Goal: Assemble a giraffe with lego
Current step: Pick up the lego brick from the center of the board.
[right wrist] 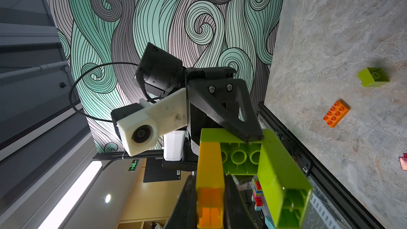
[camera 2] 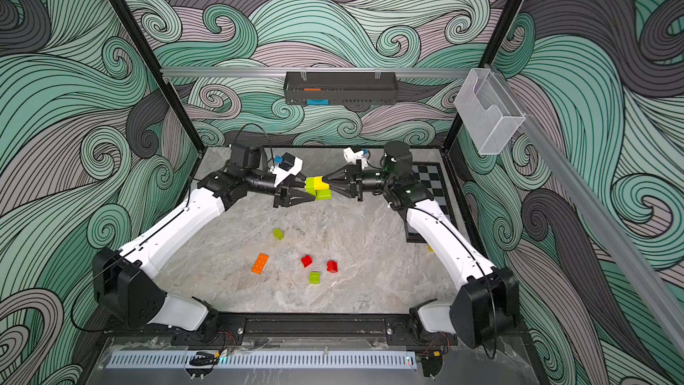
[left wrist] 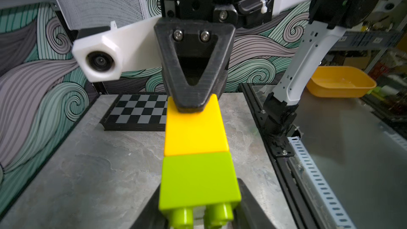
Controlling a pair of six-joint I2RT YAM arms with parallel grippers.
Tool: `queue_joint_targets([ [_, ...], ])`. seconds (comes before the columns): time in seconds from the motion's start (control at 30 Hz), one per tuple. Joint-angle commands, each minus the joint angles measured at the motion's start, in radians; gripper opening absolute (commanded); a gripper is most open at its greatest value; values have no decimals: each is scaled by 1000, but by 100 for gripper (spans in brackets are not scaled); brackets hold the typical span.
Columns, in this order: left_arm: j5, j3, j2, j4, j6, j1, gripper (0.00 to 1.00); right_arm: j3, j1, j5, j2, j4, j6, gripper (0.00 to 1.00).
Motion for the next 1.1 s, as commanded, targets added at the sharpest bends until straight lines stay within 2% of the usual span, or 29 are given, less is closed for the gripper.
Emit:
queue_joint_targets([
  [0.0,18,37,2,-34,11,-7,27,-9,-1,-18,-28,24,-6,9],
  [0.13,12,45,-3,-69,25,-9,17,-11,-2,-22,-34,24,-15,34],
  [0.23,-7,64,-11,-145,61,-8,15,-17,-14,-29,-48,12,-36,47],
  [0.33,-48,95,-21,-268,118,-7,13,-41,-55,-31,-82,-41,-94,56],
  [0.43,-109,104,-38,-363,164,-7,8,-68,-129,-18,-132,-173,-220,61],
  [0.6,-283,93,-75,-445,173,-21,4,-169,-277,4,-233,-282,-368,67],
  [0.7,-447,100,-69,-507,219,-65,2,-200,-329,84,-306,-421,-514,71],
  [0.83,-639,168,21,-654,259,-161,2,-195,-334,296,-408,-626,-747,79],
  [0.93,-737,237,111,-746,231,-230,3,-214,-333,458,-496,-710,-865,85],
  [1.07,-838,309,222,-833,206,-323,3,-279,-334,605,-596,-752,-955,88],
])
